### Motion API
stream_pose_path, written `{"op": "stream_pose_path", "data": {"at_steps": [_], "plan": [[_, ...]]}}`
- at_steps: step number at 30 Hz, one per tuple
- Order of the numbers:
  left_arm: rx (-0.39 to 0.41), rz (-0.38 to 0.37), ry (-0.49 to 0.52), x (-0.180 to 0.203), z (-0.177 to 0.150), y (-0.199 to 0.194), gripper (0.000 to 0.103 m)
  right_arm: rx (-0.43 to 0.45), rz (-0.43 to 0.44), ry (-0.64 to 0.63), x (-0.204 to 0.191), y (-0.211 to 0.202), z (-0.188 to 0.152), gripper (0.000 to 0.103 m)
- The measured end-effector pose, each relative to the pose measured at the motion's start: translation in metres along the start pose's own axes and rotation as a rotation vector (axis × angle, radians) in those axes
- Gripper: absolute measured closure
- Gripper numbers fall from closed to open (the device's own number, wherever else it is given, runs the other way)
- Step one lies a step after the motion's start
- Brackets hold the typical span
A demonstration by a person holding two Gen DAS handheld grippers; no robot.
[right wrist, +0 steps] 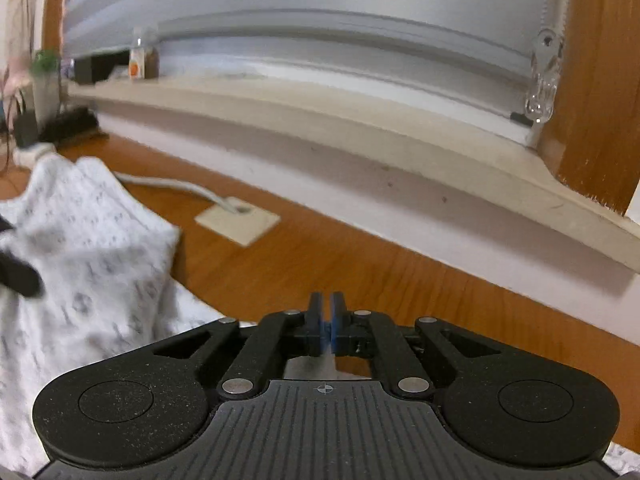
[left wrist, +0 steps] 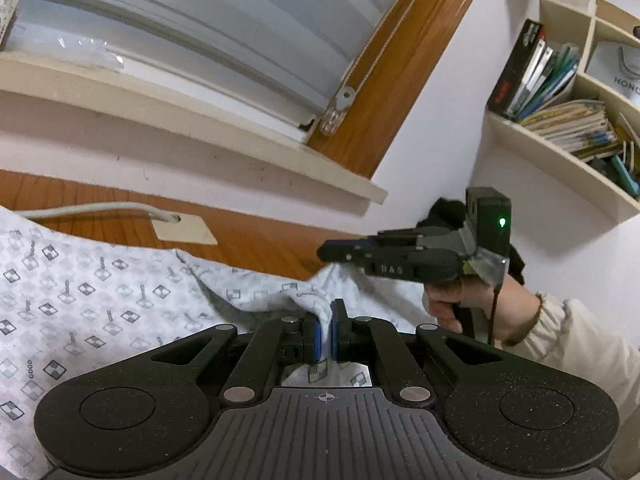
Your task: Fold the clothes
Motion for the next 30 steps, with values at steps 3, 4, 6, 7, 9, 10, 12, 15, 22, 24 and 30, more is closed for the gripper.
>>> {"op": "stream_pose_path", "data": {"at_steps": [3, 4, 6, 7, 9, 10, 12, 15, 22, 24, 30], "plan": [[0.002, 0.010, -0.041, -0.004, 0.002, -0.006, 0.098, 0.019, 0.022, -0.035, -0.005, -0.008, 0.008, 0.065], [-0.009, 0.014, -0.058, -0.005, 0.001, -0.008, 0.098, 0.015, 0.058, -0.040, -0.009, -0.007, 0.012, 0.061], [-0.016, 0.023, -0.066, -0.004, -0.002, -0.012, 0.098, -0.048, 0.161, -0.063, -0.025, 0.005, 0.014, 0.056], [-0.023, 0.035, -0.058, -0.003, -0.005, -0.015, 0.098, -0.083, 0.190, -0.086, -0.034, 0.013, 0.013, 0.056], [-0.037, 0.046, -0.048, -0.002, -0.012, -0.018, 0.098, -0.147, 0.243, -0.123, -0.050, 0.027, 0.011, 0.056], [-0.043, 0.048, -0.047, -0.002, -0.015, -0.020, 0.098, -0.171, 0.261, -0.130, -0.055, 0.033, 0.010, 0.056], [-0.053, 0.058, -0.046, -0.003, -0.019, -0.020, 0.098, -0.190, 0.297, -0.146, -0.064, 0.039, 0.009, 0.057], [-0.057, 0.067, -0.055, -0.008, -0.020, -0.020, 0.098, -0.198, 0.337, -0.140, -0.070, 0.043, 0.008, 0.098], [-0.035, 0.074, -0.034, -0.003, -0.011, -0.020, 0.098, 0.133, 0.148, -0.202, -0.079, 0.031, 0.051, 0.100], [-0.029, 0.089, -0.026, -0.001, -0.006, -0.018, 0.097, 0.098, 0.139, -0.184, -0.079, 0.036, 0.052, 0.094], [-0.028, 0.057, 0.006, 0.012, 0.026, 0.012, 0.097, 0.145, 0.054, -0.087, -0.032, -0.016, 0.041, 0.055]]}}
Point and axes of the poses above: each gripper's, at about its wrist camera, not at the fingertips, and y roughly the way its jaws point, x to its right, z to its top, the point moved 9 cm from there along y, roughly the way its jaws point, and after that the axes turned 12 degrees about z, right-handed, at the moved point
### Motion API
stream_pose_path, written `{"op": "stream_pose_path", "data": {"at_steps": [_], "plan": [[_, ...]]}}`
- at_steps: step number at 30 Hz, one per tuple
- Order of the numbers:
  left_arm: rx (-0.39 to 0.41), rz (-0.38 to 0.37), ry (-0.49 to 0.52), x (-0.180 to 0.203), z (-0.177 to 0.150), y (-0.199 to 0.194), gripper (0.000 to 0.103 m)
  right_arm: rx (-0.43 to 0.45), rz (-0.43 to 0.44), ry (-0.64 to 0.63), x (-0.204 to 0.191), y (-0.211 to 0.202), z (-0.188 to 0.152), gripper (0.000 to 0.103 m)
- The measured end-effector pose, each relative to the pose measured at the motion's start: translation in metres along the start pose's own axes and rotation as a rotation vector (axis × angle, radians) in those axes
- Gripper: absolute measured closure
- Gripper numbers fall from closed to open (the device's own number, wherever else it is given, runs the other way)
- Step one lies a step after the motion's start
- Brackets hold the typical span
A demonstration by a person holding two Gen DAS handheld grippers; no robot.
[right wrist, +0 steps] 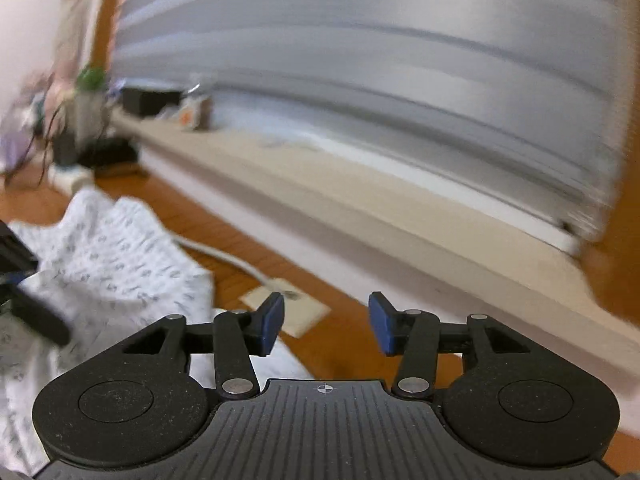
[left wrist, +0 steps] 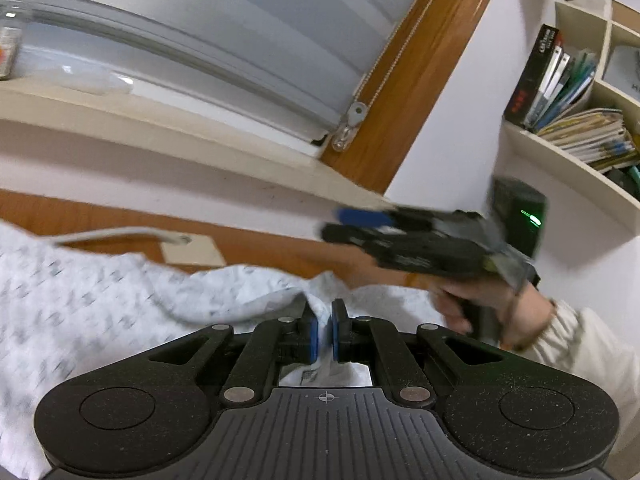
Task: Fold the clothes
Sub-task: 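Open both grippers and release the garment onto the desk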
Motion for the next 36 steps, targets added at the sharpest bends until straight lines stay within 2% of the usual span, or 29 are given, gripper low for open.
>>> {"op": "stream_pose_path", "data": {"at_steps": [5, 9, 10, 11, 12, 13, 14, 17, 21, 23, 25, 28, 33, 36], "plan": [[0.003, 0.007, 0.010, 0.015, 0.032, 0.038, 0.097, -0.010, -0.094, 0.054, 0.035, -0.060, -0.040, 0.055], [0.022, 0.012, -0.036, 0.032, 0.072, 0.075, 0.097, 0.008, -0.128, 0.122, 0.046, -0.094, -0.068, 0.055], [0.013, 0.014, -0.062, 0.036, 0.080, 0.087, 0.094, 0.012, -0.144, 0.141, 0.047, -0.098, -0.073, 0.055], [-0.011, 0.014, -0.073, 0.039, 0.083, 0.099, 0.075, 0.008, -0.155, 0.148, 0.049, -0.101, -0.079, 0.055], [-0.050, 0.008, -0.052, 0.043, 0.082, 0.110, 0.062, -0.002, -0.161, 0.150, 0.051, -0.103, -0.085, 0.055], [-0.092, 0.000, -0.024, 0.047, 0.079, 0.120, 0.045, -0.012, -0.167, 0.154, 0.053, -0.104, -0.091, 0.054], [-0.107, 0.014, 0.004, 0.047, 0.075, 0.125, 0.046, -0.018, -0.172, 0.166, 0.056, -0.105, -0.097, 0.054], [-0.072, 0.059, 0.036, 0.032, 0.071, 0.119, 0.045, -0.019, -0.186, 0.197, 0.064, -0.110, -0.112, 0.054], [-0.041, 0.115, -0.002, -0.006, 0.068, 0.091, 0.040, -0.013, -0.188, 0.221, 0.071, -0.117, -0.124, 0.054], [-0.036, 0.161, 0.024, -0.026, 0.063, 0.074, 0.039, -0.009, -0.183, 0.228, 0.070, -0.116, -0.125, 0.053], [-0.024, 0.219, 0.083, -0.046, 0.054, 0.058, 0.038, 0.002, -0.163, 0.247, 0.067, -0.113, -0.122, 0.052], [-0.038, 0.285, 0.111, -0.074, 0.041, 0.039, 0.038, 0.031, -0.098, 0.267, 0.054, -0.098, -0.105, 0.052], [-0.031, 0.311, 0.148, -0.101, 0.026, 0.009, 0.037, 0.072, 0.084, 0.348, 0.025, -0.055, -0.060, 0.051], [-0.045, 0.327, 0.194, -0.110, 0.013, 0.000, 0.036, 0.044, 0.188, 0.424, 0.014, -0.020, -0.042, 0.044]]}}
Point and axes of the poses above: each gripper's, at about its wrist camera, not at the fingertips, and y roughly the way its jaws point, x to its right, z to its top, the point moved 9 cm from there along y, roughly the way its jaws point, and after that the axes turned 12 degrees about z, right-handed, at the moved point
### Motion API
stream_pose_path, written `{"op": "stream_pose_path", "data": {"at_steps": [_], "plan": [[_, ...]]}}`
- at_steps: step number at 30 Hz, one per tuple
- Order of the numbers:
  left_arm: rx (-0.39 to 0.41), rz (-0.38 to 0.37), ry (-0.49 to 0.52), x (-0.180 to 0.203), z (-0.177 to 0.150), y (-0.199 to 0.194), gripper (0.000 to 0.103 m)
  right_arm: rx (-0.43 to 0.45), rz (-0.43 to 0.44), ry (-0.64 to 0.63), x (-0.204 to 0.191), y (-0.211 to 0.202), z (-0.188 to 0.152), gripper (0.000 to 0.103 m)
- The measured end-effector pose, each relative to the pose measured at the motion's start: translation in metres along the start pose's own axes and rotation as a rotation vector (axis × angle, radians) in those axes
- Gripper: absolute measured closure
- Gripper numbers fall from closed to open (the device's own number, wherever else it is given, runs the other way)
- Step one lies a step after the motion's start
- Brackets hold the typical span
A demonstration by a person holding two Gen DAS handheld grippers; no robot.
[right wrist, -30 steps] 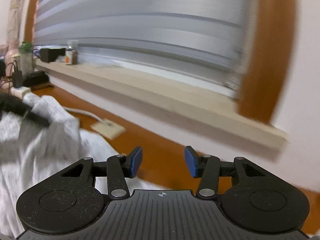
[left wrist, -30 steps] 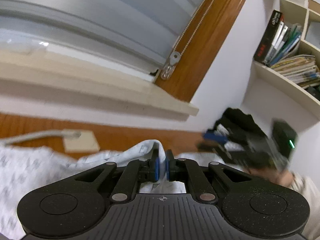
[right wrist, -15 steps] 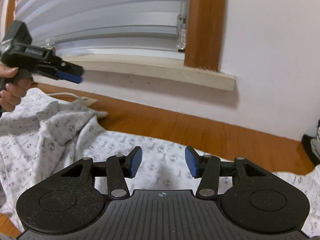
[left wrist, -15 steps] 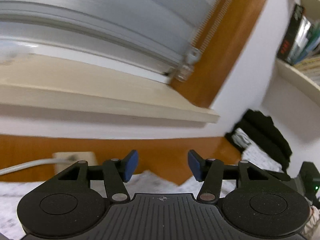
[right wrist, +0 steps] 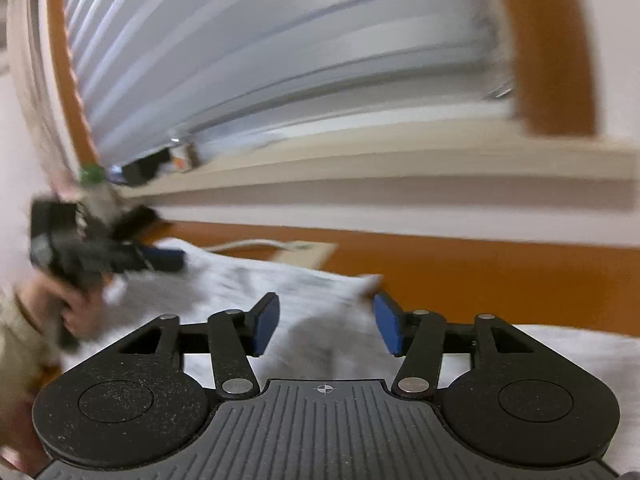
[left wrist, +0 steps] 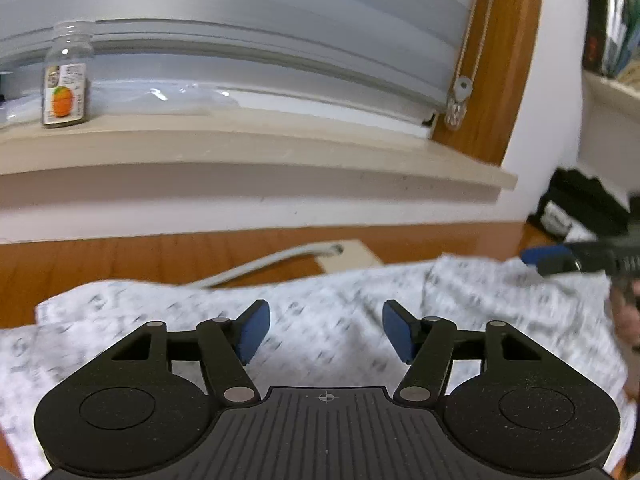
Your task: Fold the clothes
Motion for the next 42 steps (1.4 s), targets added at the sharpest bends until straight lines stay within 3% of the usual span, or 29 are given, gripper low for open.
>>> {"op": "stream_pose_path", "data": {"at_steps": [5, 6, 7, 8, 12, 14, 20, 23, 26, 30, 36, 39, 42], "plan": [[-0.029, 0.007, 0.000, -0.013, -0.013, -0.003, 0.039, -0.123, -0.052, 0.018, 0.005, 0.047, -0.003, 0.045], [-0.037, 0.019, 0.005, -0.014, -0.015, -0.003, 0.039, -0.129, -0.060, 0.021, 0.007, 0.050, -0.003, 0.050], [-0.048, 0.033, 0.011, -0.016, -0.016, -0.002, 0.040, -0.118, -0.062, 0.019, 0.008, 0.050, -0.002, 0.064], [-0.053, 0.041, 0.011, -0.017, -0.017, -0.001, 0.040, -0.086, -0.077, 0.008, 0.010, 0.044, 0.002, 0.099], [-0.058, 0.039, -0.001, -0.021, -0.017, -0.001, 0.040, 0.117, -0.219, -0.062, 0.019, -0.008, 0.024, 0.101], [-0.065, 0.038, 0.006, -0.020, -0.017, 0.001, 0.039, 0.159, -0.274, -0.072, 0.030, -0.034, 0.028, 0.101], [-0.079, 0.044, 0.024, -0.027, -0.019, 0.001, 0.039, 0.094, -0.349, -0.081, 0.057, -0.060, 0.005, 0.093], [-0.081, 0.038, 0.023, -0.031, -0.020, -0.001, 0.039, 0.056, -0.400, -0.109, 0.071, -0.082, -0.011, 0.069], [-0.083, 0.039, 0.033, -0.034, -0.021, -0.004, 0.039, 0.022, -0.448, -0.096, 0.097, -0.115, -0.028, 0.057], [-0.086, 0.031, 0.022, -0.041, -0.022, -0.009, 0.039, -0.010, -0.641, -0.130, 0.136, -0.174, -0.044, 0.042], [-0.090, 0.031, 0.065, -0.046, -0.025, -0.013, 0.039, 0.089, -0.947, -0.018, 0.195, -0.301, -0.057, 0.037], [-0.091, 0.030, 0.080, -0.049, -0.026, -0.015, 0.039, 0.121, -1.002, 0.047, 0.207, -0.344, -0.075, 0.037], [-0.090, 0.035, 0.086, -0.047, -0.026, -0.015, 0.039, 0.193, -0.953, 0.125, 0.196, -0.368, -0.099, 0.037]]}}
Point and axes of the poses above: each gripper's, at about its wrist camera, not at the fingertips, and y roughly the way its jaws point, x to its right, z to its top, the point moved 9 cm from there along y, roughly the way its jaws point, and after that the axes turned 12 degrees about z, right-handed, at the moved point
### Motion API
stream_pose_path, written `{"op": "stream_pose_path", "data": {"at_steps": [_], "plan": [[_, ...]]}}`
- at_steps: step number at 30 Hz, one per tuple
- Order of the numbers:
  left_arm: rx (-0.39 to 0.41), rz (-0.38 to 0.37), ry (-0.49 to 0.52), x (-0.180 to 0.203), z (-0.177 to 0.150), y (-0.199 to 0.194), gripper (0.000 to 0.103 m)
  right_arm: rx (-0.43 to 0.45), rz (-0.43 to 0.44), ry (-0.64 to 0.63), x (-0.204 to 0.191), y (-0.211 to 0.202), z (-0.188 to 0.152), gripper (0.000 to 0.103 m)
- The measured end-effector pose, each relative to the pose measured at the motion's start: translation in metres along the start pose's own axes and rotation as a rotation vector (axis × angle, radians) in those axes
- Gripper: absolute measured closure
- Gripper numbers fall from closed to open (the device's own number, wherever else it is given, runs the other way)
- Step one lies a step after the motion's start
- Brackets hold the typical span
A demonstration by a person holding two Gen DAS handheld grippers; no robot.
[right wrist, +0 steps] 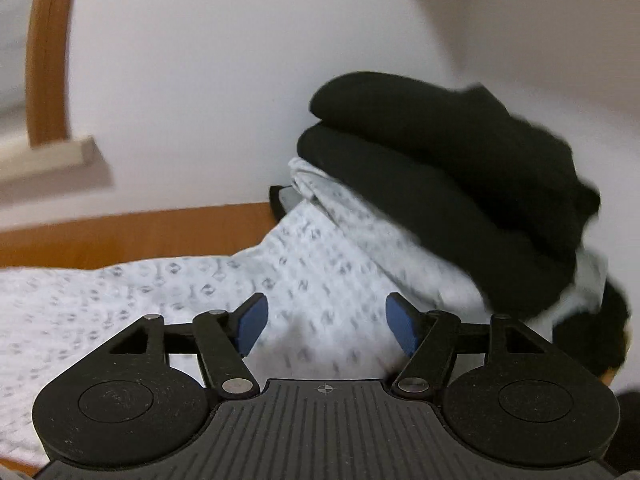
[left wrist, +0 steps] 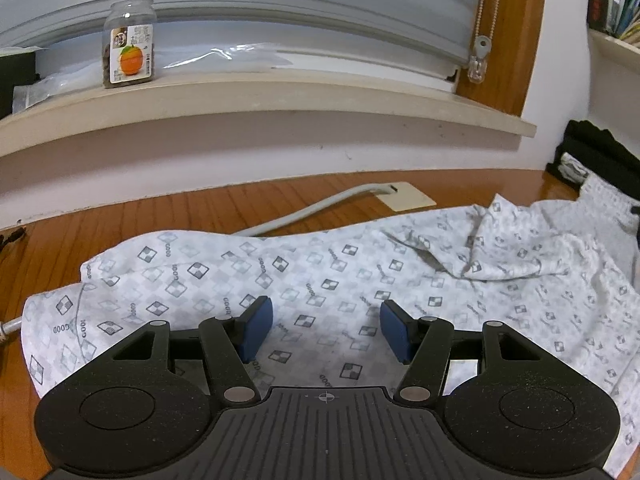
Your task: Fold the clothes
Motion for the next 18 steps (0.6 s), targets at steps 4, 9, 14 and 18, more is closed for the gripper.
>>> {"op": "stream_pose_path", "data": {"at_steps": [4, 9, 14, 18], "plan": [[0.001, 0.004, 0.003, 0.002, 0.000, 0.001, 0.039, -0.006, 0.063, 0.138, 0.008, -0.013, -0.026, 0.037], [0.003, 0.007, 0.005, 0.000, -0.001, 0.000, 0.039, -0.011, 0.114, 0.211, 0.010, 0.004, -0.030, 0.038], [0.003, 0.005, 0.002, 0.000, -0.001, 0.000, 0.039, -0.037, 0.111, 0.215, 0.011, 0.034, -0.020, 0.038], [0.004, 0.002, 0.000, 0.000, -0.001, 0.000, 0.038, -0.043, 0.070, 0.060, -0.006, 0.049, -0.011, 0.097]]}}
Point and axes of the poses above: each gripper's, at about its wrist camera, not at the fingertips, and y roughly the way its jaws point, x to its right, z to its top, the point moved 9 cm from there along y, roughly the way its jaws point, and after that the axes turned 12 degrees about z, right-handed, at the moved point
